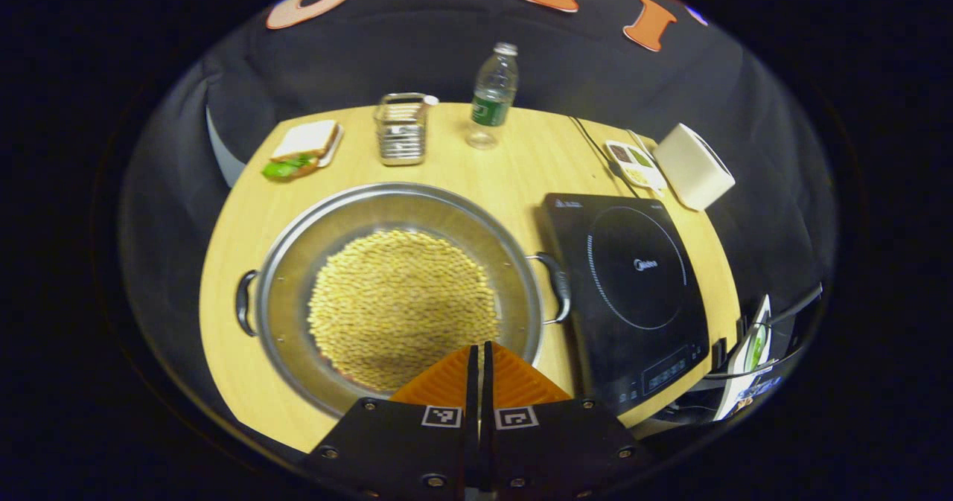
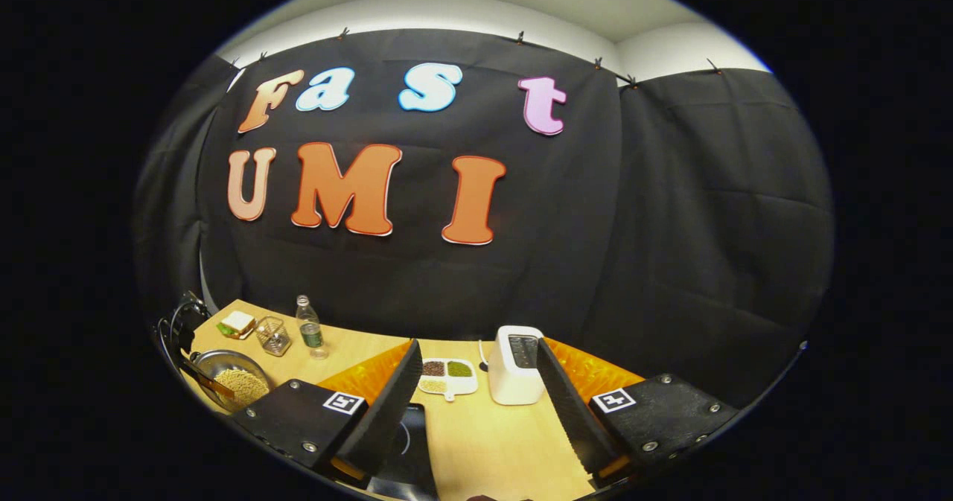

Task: First push the handle of the pot to place it horizontally, then grasp the pot with both hands and set it on the induction cooktop.

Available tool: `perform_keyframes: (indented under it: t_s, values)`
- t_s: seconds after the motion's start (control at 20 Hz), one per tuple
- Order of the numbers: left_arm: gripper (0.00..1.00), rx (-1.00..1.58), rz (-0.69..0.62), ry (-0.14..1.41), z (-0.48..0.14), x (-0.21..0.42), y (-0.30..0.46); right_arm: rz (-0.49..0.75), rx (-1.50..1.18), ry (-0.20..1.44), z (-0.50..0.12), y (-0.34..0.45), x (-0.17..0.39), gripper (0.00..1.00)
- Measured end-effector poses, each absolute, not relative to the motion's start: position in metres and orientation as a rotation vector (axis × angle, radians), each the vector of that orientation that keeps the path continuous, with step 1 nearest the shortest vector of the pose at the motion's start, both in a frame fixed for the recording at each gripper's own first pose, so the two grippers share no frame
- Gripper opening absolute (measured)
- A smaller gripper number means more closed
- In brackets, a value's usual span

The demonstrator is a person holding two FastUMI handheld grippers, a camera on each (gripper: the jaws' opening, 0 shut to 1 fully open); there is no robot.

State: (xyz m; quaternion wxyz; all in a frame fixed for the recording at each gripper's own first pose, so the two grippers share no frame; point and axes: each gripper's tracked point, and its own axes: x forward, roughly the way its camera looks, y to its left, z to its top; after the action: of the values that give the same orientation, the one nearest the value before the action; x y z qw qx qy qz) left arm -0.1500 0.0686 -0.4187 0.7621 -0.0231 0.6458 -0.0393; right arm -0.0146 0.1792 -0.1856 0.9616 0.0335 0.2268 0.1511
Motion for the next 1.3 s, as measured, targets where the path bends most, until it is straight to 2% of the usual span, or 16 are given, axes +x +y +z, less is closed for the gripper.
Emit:
perform_keyframes:
  t_s: [0.3, 0.55, 0.6, 0.65, 0.7, 0.75, 0.85, 0.9, 0.95, 1.3]
  values:
    - [0.01, 0.004, 0.094, 1.327, -0.397, -0.147, 0.166, 0.472, 0.088, 0.540, -0.205, 0.275, -0.033, 0.96]
    - [0.03, 0.003, 0.169, 1.316, -0.386, -0.157, 0.226, 0.601, 0.078, 0.641, -0.228, 0.359, -0.065, 0.96]
    - [0.13, 0.006, 0.174, 1.309, -0.384, -0.157, 0.237, 0.626, 0.067, 0.663, -0.234, 0.375, -0.075, 0.96]
    - [0.15, 0.010, 0.176, 1.303, -0.383, -0.157, 0.245, 0.646, 0.053, 0.687, -0.241, 0.391, -0.084, 0.96]
    - [0.26, 0.009, 0.170, 1.296, -0.382, -0.158, 0.252, 0.671, 0.042, 0.712, -0.249, 0.406, -0.098, 0.96]
    - [0.31, 0.003, 0.157, 1.296, -0.383, -0.157, 0.256, 0.697, 0.034, 0.738, -0.256, 0.425, -0.112, 0.96]
    - [0.53, 0.001, 0.133, 1.294, -0.386, -0.156, 0.264, 0.751, 0.020, 0.794, -0.269, 0.459, -0.134, 0.96]
    - [0.73, -0.005, 0.132, 1.281, -0.388, -0.152, 0.268, 0.780, 0.001, 0.831, -0.277, 0.472, -0.146, 0.96]
    - [0.80, -0.019, 0.120, 1.275, -0.388, -0.150, 0.268, 0.804, -0.009, 0.861, -0.283, 0.483, -0.157, 0.95]
    - [0.82, -0.068, 0.044, 1.243, -0.408, -0.124, 0.271, 0.839, -0.054, 1.084, -0.339, 0.539, -0.208, 0.95]
